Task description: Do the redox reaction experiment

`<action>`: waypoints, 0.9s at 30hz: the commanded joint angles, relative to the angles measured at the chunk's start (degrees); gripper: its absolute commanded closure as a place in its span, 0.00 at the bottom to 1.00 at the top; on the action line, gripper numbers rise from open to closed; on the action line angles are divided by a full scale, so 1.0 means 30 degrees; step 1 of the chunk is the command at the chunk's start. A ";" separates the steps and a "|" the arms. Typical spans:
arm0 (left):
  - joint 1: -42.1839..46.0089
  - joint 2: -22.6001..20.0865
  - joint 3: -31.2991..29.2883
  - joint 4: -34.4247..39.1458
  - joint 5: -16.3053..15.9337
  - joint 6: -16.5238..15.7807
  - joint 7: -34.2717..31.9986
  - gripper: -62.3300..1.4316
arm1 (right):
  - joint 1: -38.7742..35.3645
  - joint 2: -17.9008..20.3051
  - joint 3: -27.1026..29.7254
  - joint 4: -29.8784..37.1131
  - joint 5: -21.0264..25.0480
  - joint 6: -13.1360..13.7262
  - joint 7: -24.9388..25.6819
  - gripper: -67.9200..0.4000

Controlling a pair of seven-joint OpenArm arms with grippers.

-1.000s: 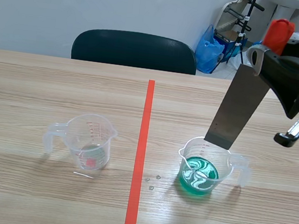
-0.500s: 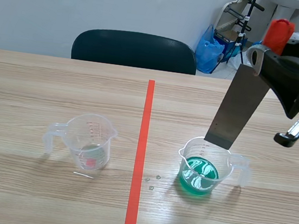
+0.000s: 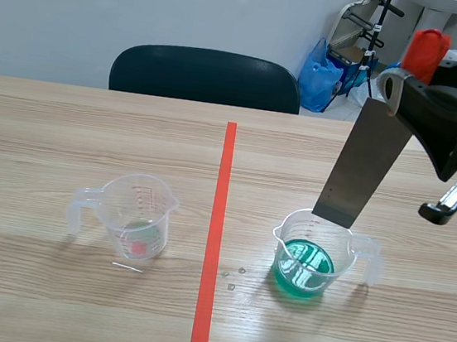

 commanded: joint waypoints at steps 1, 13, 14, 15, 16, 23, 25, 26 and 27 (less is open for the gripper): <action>0.0022 0.0095 0.0044 0.0168 -0.0117 0.0029 -0.0313 0.08 | 0.0175 0.0058 0.0255 0.0109 0.0226 -0.0124 0.0423 0.97; 0.0022 0.0095 0.0044 0.0168 -0.0124 0.0029 -0.0459 0.08 | 0.0175 0.0058 0.0255 0.0109 0.0226 -0.0124 0.0423 0.97; 0.0022 0.0095 0.0044 0.0168 -0.0124 0.0029 -0.0452 0.08 | 0.0175 0.0058 0.0255 0.0109 0.0226 -0.0124 0.0423 0.97; 0.0022 0.0095 0.0044 0.0168 -0.0117 0.0029 -0.0452 0.08 | 0.0175 0.0058 0.0255 0.0109 0.0226 -0.0124 0.0423 0.97; 0.0022 0.0095 0.0044 0.0168 -0.0117 0.0022 -0.0459 0.08 | 0.0175 0.0058 0.0255 0.0109 0.0226 -0.0124 0.0423 0.97; 0.0022 0.0095 0.0044 0.0168 -0.0117 0.0022 -0.0342 0.08 | 0.0175 0.0058 0.0255 0.0109 0.0226 -0.0117 0.0415 0.97; 0.0022 0.0095 0.0044 0.0168 -0.0117 0.0022 -0.0335 0.08 | 0.0175 0.0058 0.0255 0.0109 0.0226 -0.0117 0.0415 0.97; 0.0022 0.0095 0.0044 0.0168 -0.0117 0.0022 -0.0328 0.08 | 0.0175 0.0058 0.0255 0.0109 0.0226 -0.0117 0.0415 0.97; 0.0022 0.0095 0.0044 0.0168 -0.0117 0.0022 -0.0328 0.08 | 0.0175 0.0058 0.0255 0.0109 0.0226 -0.0117 0.0423 0.97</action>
